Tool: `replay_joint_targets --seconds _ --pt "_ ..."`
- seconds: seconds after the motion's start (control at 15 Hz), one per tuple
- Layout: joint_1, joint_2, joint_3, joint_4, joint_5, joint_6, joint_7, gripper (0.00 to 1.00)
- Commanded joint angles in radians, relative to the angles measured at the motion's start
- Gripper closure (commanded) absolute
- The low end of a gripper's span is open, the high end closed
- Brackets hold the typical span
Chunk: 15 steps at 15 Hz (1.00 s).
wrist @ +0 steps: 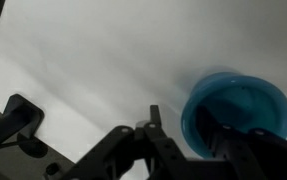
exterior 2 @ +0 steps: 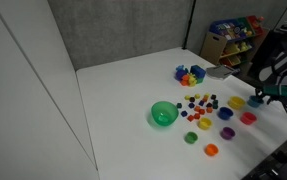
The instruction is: Put the light blue bowl inside the yellow bowl
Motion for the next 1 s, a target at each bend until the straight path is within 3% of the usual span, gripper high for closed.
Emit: replay_joint_targets --seconds 0.0,0.13,0.27,0.93 --pt "0.006 -0.003 -0.001 0.008 0.021 -0.004 0.007 0.88" --pt "0.005 -0.01 0.0 0.007 0.022 -0.018 0.004 0.98" --pt "0.005 -0.033 -0.002 0.004 0.022 -0.036 0.005 0.94" --pt "0.013 -0.182 0.032 -0.053 0.027 -0.105 -0.02 0.95"
